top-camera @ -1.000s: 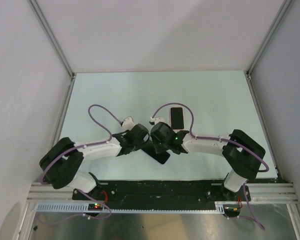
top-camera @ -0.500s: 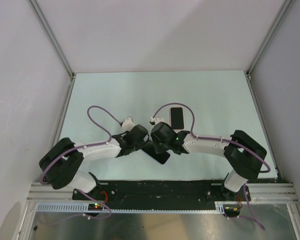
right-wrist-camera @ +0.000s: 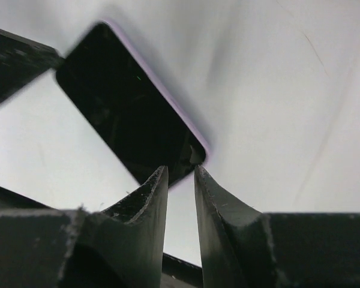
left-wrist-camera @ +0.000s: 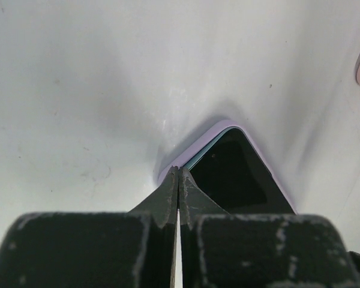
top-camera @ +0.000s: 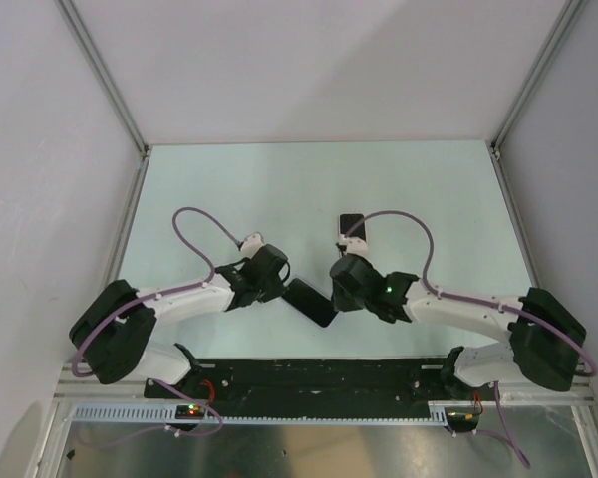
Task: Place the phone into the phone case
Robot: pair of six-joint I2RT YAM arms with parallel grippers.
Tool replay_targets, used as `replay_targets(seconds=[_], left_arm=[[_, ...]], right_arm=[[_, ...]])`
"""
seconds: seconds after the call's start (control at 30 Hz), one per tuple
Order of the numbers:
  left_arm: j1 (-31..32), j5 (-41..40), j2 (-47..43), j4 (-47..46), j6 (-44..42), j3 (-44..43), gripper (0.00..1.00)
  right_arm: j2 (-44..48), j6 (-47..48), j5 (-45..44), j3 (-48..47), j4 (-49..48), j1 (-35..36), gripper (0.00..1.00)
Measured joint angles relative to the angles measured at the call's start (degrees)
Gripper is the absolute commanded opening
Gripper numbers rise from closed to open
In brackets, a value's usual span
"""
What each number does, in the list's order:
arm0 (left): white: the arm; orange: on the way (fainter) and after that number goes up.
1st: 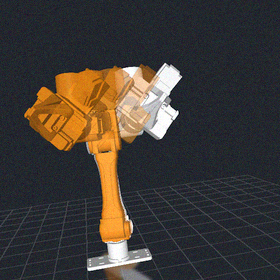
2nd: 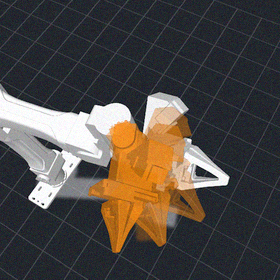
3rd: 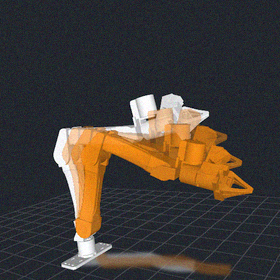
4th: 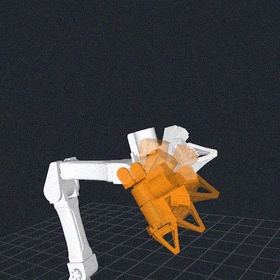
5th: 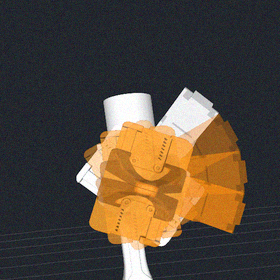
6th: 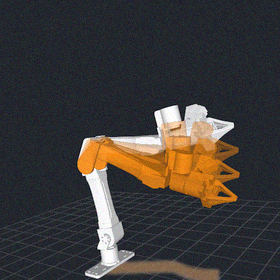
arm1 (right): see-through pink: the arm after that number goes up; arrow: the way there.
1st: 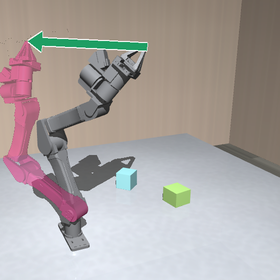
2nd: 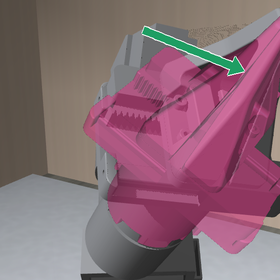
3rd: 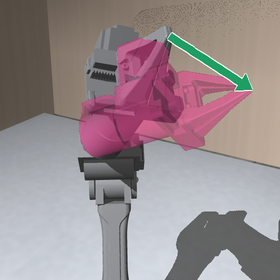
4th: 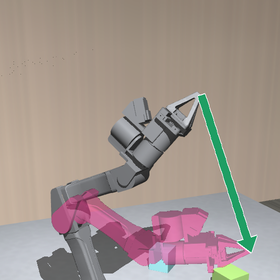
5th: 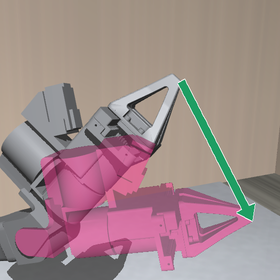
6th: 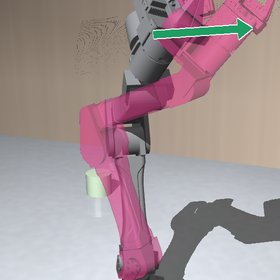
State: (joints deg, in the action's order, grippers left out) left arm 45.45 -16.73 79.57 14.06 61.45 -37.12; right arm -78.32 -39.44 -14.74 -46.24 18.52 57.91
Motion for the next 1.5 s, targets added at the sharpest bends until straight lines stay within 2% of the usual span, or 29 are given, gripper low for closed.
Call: replay_targets(seconds=[0.13, 0.33, 0.63, 0.9, 1.17, 1.37, 1.5], left_arm=[[-1.9, 2.5, 0.0, 1.1, -1.7, -0.6, 0.0], [-5.1, 4.6, -0.1, 3.0, -4.5, -2.1, 0.0], [-4.8, 6.8, 3.3, 3.2, -6.1, -3.2, 0.0], [-2.5, 3.7, 5.3, 2.8, -6.0, -3.5, 0.0], [2.3, 0.8, 5.1, 3.3, -4.5, -3.4, 0.0], [5.6, 2.6, 1.4, 3.5, -2.3, -0.1, 0.0], [4.8, 4.6, -2.7, 3.5, -1.4, 1.8, 0.0]], right_arm=[[3.9, -4.7, -0.7, 5.7, 2.0, 0.0, 0.2], [3.7, -8.9, 0.3, 10.0, 2.6, 0.2, 0.14], [-1.4, -10.1, 4.4, 10.2, -3.8, -0.4, 0.14], [-2.5, -9.4, 8.7, 10.2, -6.3, -4.0, 0.16], [-2.5, -6.2, 10.1, 10.2, -6.5, -11.5, 0.21], [-1.1, -4.2, 7.8, 10.2, -5.1, -13.2, 0.38], [3.4, -2.8, 5.9, 10.2, -2.8, -12.5, 0.44]])
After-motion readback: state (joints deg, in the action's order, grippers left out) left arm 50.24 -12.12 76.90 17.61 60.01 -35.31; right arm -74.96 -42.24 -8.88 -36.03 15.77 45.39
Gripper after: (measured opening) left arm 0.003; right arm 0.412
